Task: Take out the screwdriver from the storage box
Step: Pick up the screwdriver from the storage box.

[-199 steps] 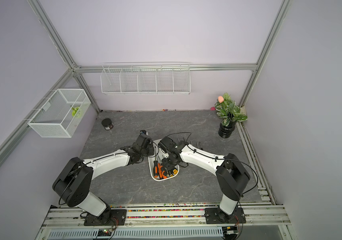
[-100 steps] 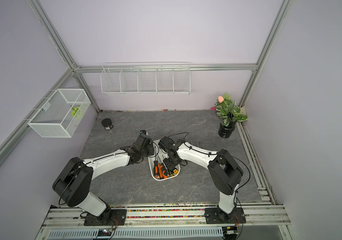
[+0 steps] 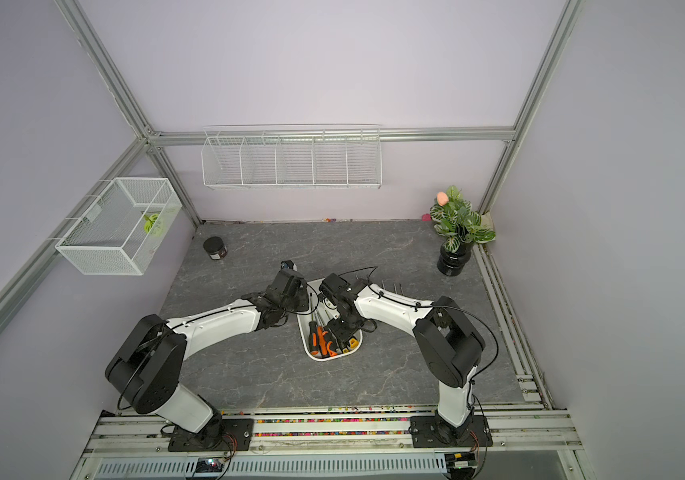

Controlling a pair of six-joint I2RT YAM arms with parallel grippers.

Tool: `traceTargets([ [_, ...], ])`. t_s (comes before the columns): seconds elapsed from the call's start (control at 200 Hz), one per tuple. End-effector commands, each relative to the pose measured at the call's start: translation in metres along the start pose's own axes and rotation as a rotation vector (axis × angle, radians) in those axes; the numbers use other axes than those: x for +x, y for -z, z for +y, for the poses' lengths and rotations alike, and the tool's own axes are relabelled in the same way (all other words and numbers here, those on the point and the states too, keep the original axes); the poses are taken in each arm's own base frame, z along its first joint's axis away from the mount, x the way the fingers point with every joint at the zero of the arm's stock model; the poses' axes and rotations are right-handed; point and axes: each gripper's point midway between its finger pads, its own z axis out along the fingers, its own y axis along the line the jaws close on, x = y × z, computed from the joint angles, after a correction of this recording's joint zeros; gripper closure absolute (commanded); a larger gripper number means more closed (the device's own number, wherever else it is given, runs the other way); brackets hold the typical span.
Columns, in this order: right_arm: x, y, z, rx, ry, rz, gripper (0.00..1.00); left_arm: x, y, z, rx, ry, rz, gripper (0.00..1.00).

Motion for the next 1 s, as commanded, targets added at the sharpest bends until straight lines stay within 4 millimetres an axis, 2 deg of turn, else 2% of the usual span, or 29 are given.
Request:
traceTargets([
  [0.0, 0.031, -0.008, -0.017, 0.049, 0.005, 0.13, 0.64, 0.002, 0.0, 0.004, -0.028, -0.026, -0.001, 1.0],
  [0.255, 0.037, -0.009, -0.029, 0.092, 0.021, 0.19, 0.64, 0.003, -0.001, 0.004, -0.026, -0.024, 0.0, 1.0],
  [0.65, 0.033, -0.032, -0.04, 0.074, -0.001, 0.232, 0.65, 0.002, 0.0, 0.004, -0.026, -0.024, -0.003, 1.0],
  [0.8, 0.032, -0.035, -0.043, 0.068, -0.008, 0.235, 0.66, 0.002, 0.0, 0.004, -0.025, -0.023, -0.004, 1.0],
  [0.92, 0.029, -0.031, -0.044, 0.066, -0.01, 0.223, 0.75, 0.002, -0.001, 0.004, -0.027, -0.023, -0.002, 1.0],
  [1.0, 0.025, -0.025, -0.044, 0.069, -0.009, 0.205, 0.95, 0.002, -0.001, 0.004, -0.027, -0.023, -0.001, 1.0],
])
